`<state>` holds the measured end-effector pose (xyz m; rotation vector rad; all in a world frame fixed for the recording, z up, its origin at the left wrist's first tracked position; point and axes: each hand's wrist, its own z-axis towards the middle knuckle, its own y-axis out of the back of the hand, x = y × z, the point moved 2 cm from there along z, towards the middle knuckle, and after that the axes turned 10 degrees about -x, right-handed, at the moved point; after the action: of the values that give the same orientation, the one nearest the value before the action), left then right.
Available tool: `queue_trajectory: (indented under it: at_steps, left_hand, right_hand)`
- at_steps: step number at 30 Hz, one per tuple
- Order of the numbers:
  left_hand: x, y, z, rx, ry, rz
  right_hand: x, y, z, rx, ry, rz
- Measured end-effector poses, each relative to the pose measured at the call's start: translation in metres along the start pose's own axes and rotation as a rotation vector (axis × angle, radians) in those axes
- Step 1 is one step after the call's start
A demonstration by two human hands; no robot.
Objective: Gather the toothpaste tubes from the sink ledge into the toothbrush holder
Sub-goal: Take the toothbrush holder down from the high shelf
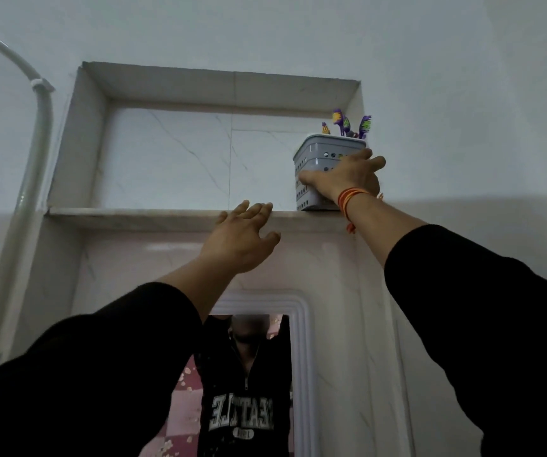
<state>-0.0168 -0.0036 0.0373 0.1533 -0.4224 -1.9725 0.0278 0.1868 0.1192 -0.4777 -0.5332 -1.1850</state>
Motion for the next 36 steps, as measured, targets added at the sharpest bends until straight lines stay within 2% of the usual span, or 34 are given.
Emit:
queue_trajectory:
  at_steps: [3,11,16,22,26,31,36]
  left_hand:
    - [-0.001,0.013,-0.001,0.112,0.02,-0.111]
    - [0.017,0.026,-0.074,0.063,0.1,-0.333]
    - [0.025,0.014,-0.146,0.096,0.212,-0.488]
    - [0.032,-0.025,-0.263,0.182,0.258,-0.634]
    - [0.027,-0.062,-0.346,0.375,0.395,-0.631]
    - [0.021,-0.102,-0.439,0.597,0.528,-0.623]
    - [0.029,-0.153,-0.521,1.011,0.608,-0.491]
  right_hand:
    - [0.014,0.024,-0.011,0.046,0.031,0.007]
    - [0.015,0.085,-0.084,0.295,0.017,0.088]
    - [-0.034,0.091,-0.173,0.353,-0.057,0.143]
    - [-0.119,0.089,-0.295,0.379,-0.131,0.161]
    - [-0.176,0.09,-0.376,0.432,-0.189,0.166]
    - [-0.244,0.092,-0.459,0.517,-0.326,0.053]
    - [-0.308,0.095,-0.538,0.518,-0.432,-0.099]
